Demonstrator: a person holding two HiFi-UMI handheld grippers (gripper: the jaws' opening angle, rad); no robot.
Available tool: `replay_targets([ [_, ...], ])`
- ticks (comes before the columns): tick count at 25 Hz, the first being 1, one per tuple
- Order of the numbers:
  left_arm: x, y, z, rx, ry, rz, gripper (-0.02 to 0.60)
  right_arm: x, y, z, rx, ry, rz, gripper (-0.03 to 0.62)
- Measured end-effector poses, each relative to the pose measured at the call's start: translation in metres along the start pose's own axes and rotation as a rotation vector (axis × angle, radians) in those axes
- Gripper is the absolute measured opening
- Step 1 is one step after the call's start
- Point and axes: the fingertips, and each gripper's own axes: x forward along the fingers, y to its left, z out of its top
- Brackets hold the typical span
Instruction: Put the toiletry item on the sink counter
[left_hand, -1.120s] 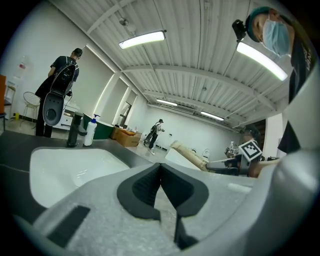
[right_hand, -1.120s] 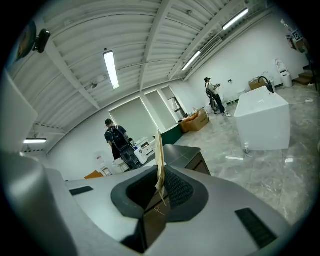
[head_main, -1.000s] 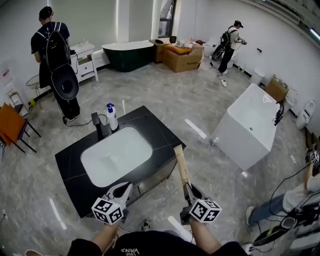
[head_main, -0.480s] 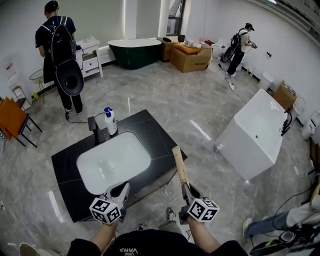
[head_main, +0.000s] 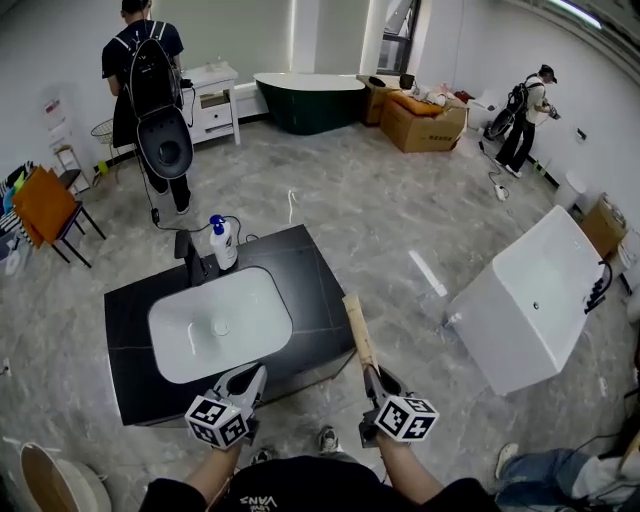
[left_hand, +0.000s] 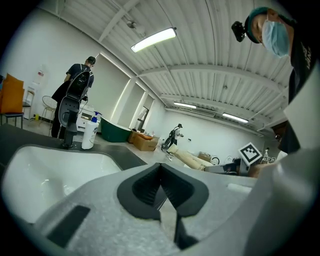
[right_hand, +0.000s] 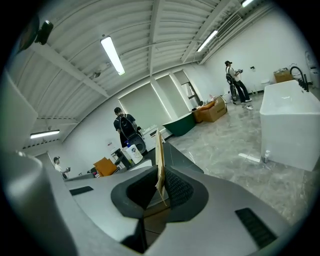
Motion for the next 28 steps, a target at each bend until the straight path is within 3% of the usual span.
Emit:
replay_targets([
  [8,0.023,-0.016,-0.006,-0.026,-0.037,0.111,0.009,0.020,-0.038,0.018,-0.044,0.074,0.070,0.041],
  [18,0.027,-0.020,-0.011,-0.048,-0.072,0.232,0.009,0.059,-0.051,0.024,-0.144,0.166,0.146,0.041],
  [28,0.033,0.010,-0.001,-0.059,-0.085,0.270,0.009,0.115,-0.046,0.006,-0.162,0.236,0.144,0.041],
])
